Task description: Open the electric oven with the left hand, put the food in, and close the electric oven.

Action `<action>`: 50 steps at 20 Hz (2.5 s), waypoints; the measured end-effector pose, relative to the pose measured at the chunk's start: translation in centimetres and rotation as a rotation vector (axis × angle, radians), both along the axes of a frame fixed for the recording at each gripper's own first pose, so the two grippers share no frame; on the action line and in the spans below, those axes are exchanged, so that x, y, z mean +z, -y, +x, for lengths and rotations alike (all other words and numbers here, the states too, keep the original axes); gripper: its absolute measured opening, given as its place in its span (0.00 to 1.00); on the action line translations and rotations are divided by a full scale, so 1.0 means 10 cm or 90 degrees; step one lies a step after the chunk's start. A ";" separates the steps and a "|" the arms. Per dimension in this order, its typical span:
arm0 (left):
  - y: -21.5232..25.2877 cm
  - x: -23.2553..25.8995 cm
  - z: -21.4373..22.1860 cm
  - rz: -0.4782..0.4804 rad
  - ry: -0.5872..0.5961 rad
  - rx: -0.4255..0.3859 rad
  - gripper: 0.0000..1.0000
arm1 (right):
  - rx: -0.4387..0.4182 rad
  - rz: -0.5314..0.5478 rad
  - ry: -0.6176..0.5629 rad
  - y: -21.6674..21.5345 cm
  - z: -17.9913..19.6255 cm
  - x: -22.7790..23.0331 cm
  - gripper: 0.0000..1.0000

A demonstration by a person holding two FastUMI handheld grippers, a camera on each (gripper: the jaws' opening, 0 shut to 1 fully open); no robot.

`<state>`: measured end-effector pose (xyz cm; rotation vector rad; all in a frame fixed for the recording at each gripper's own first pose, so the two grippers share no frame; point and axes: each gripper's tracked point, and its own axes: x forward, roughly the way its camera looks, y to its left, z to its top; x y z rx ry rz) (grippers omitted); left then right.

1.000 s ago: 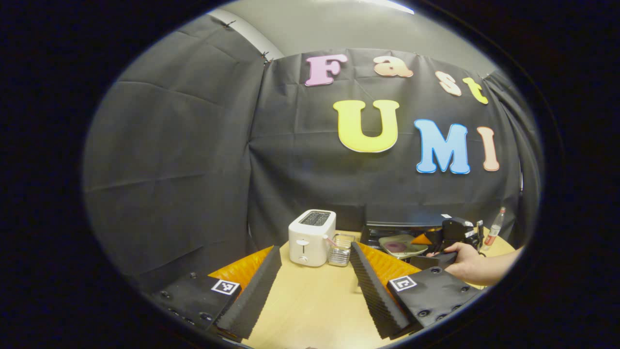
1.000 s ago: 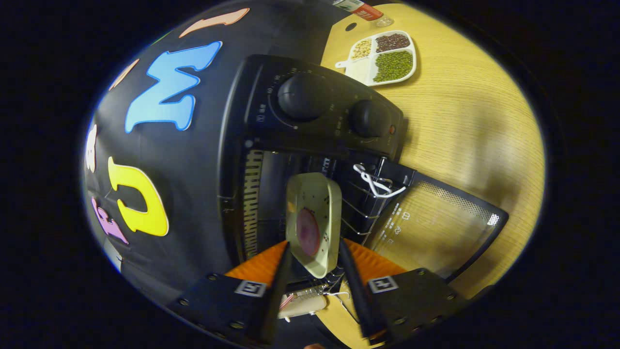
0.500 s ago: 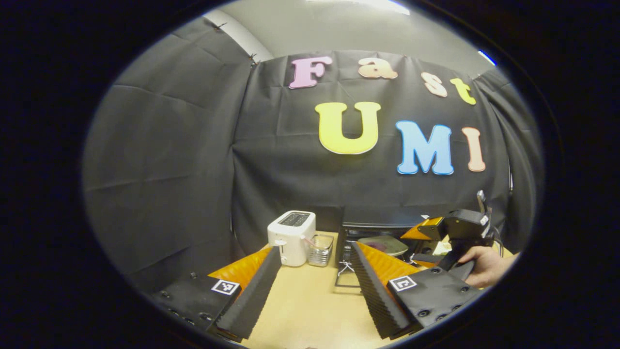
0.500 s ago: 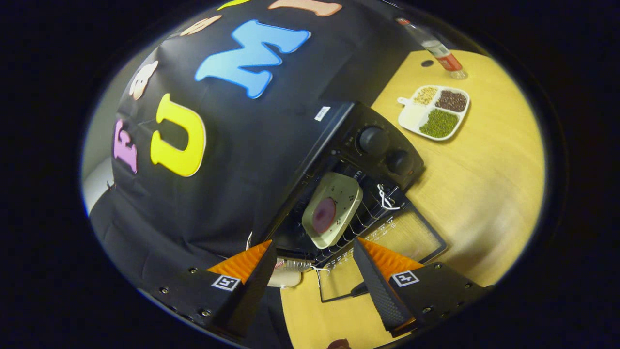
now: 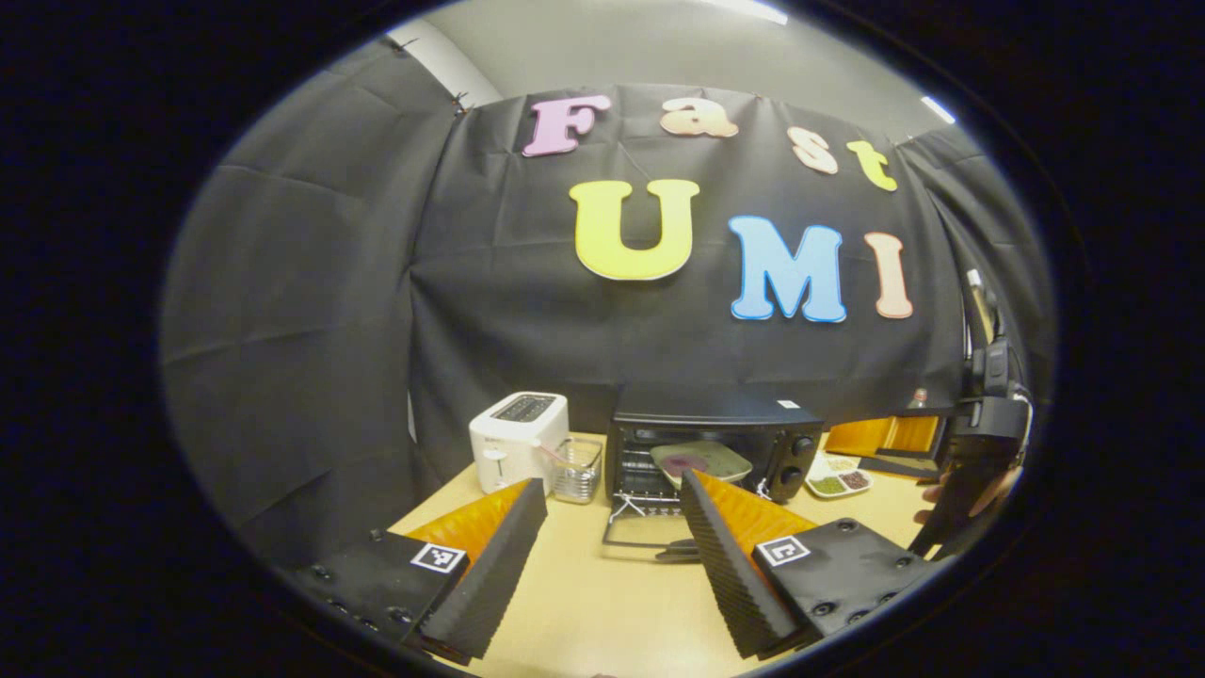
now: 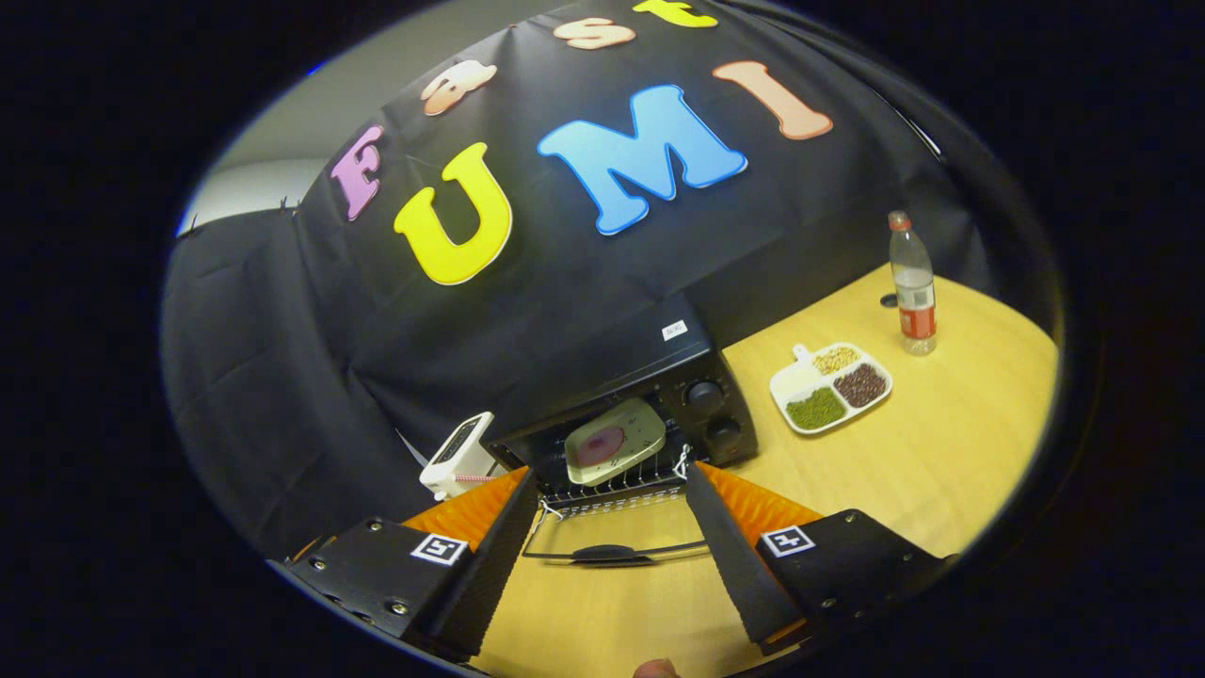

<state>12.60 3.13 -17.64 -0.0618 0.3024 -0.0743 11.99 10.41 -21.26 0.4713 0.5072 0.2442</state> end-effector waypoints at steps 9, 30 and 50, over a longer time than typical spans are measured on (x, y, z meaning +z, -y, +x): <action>0.66 -0.64 0.21 -0.025 -0.076 -0.088 0.96 | -0.017 -0.199 0.120 0.67 -0.29 0.34 0.98; 1.49 -2.65 0.57 -0.005 -0.354 -0.219 1.00 | -0.201 -0.298 0.104 1.43 -0.42 0.54 0.98; 1.47 -2.04 0.70 0.052 -0.230 -0.186 1.00 | -0.204 -0.320 0.135 1.51 -0.41 0.72 0.98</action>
